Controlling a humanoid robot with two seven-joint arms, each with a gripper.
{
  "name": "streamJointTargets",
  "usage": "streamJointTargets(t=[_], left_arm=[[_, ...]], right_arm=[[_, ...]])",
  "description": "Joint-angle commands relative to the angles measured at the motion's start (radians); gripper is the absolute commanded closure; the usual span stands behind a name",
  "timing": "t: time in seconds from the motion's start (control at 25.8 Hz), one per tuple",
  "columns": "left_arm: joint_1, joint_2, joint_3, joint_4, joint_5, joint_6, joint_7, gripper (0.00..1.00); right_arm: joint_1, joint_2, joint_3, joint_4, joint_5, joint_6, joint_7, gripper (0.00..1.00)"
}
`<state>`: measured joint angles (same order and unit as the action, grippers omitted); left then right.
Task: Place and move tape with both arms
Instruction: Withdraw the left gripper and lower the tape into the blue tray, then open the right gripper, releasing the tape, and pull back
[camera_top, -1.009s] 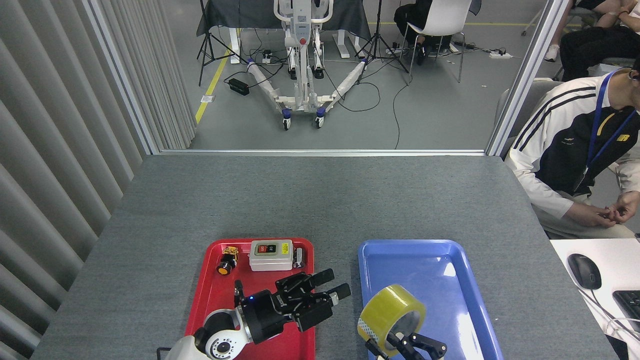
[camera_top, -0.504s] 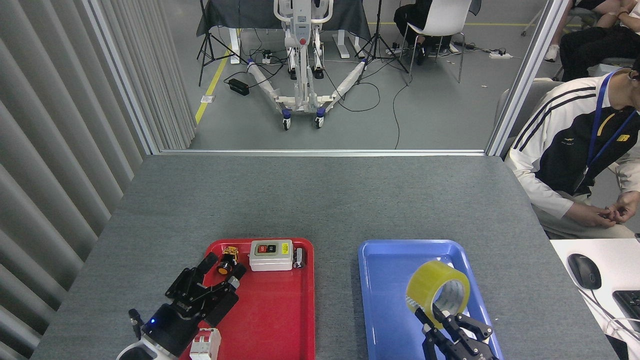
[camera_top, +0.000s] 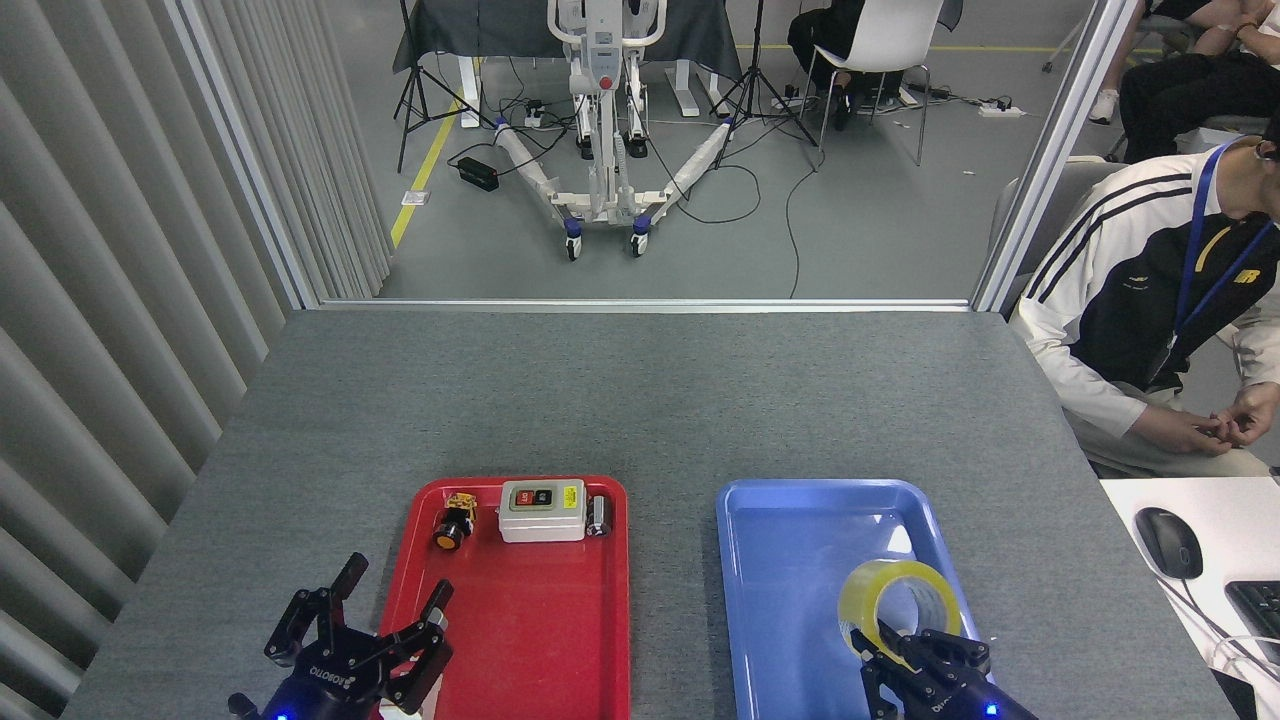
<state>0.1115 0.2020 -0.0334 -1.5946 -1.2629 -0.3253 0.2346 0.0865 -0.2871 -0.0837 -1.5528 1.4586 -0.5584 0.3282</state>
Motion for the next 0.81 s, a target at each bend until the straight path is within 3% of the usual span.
streamJointTargets(t=[0.0,0.04,0.08,0.12,0.31,0.43,0.58,0.66,0.78], left_arm=[[0.005,-0.001,0.004,-0.002,-0.003,0.0,0.003,0.01],[0.005,-0.001,0.007,-0.002,-0.003,0.0,0.0,0.01],[0.005,-0.003,0.015,-0.004,-0.001,-0.001,-0.004,0.01],[0.005,-0.006,0.024,-0.004,0.003,-0.001,-0.006,0.01],[0.008,-0.042,0.109,-0.004,0.011,0.012,-0.015,0.01],[0.008,-0.042,0.107,-0.007,0.011,0.045,-0.081,0.01],[0.036,-0.044,0.075,-0.051,0.01,0.195,-0.11,0.01],[0.036,-0.044,0.058,-0.065,0.007,0.239,-0.11,0.01],[0.036,-0.046,0.047,-0.065,0.002,0.247,-0.109,0.01]], right_arm=[[-0.007,0.0,0.024,0.004,-0.003,0.026,0.046,0.65],[-0.005,0.003,0.032,0.002,-0.003,0.046,0.054,0.41],[-0.005,0.006,0.039,0.002,-0.003,0.066,0.054,0.05],[-0.004,0.008,0.053,0.0,-0.007,0.075,0.054,0.0],[0.009,0.003,0.059,-0.049,-0.063,0.084,0.0,0.0],[0.045,-0.006,0.009,-0.076,-0.101,0.087,-0.245,0.0],[0.087,0.011,-0.05,-0.095,-0.1,0.095,-0.574,0.0],[0.09,0.025,-0.051,-0.095,-0.093,0.14,-0.601,0.0],[0.105,0.045,-0.036,-0.089,-0.061,0.31,-0.552,0.0]])
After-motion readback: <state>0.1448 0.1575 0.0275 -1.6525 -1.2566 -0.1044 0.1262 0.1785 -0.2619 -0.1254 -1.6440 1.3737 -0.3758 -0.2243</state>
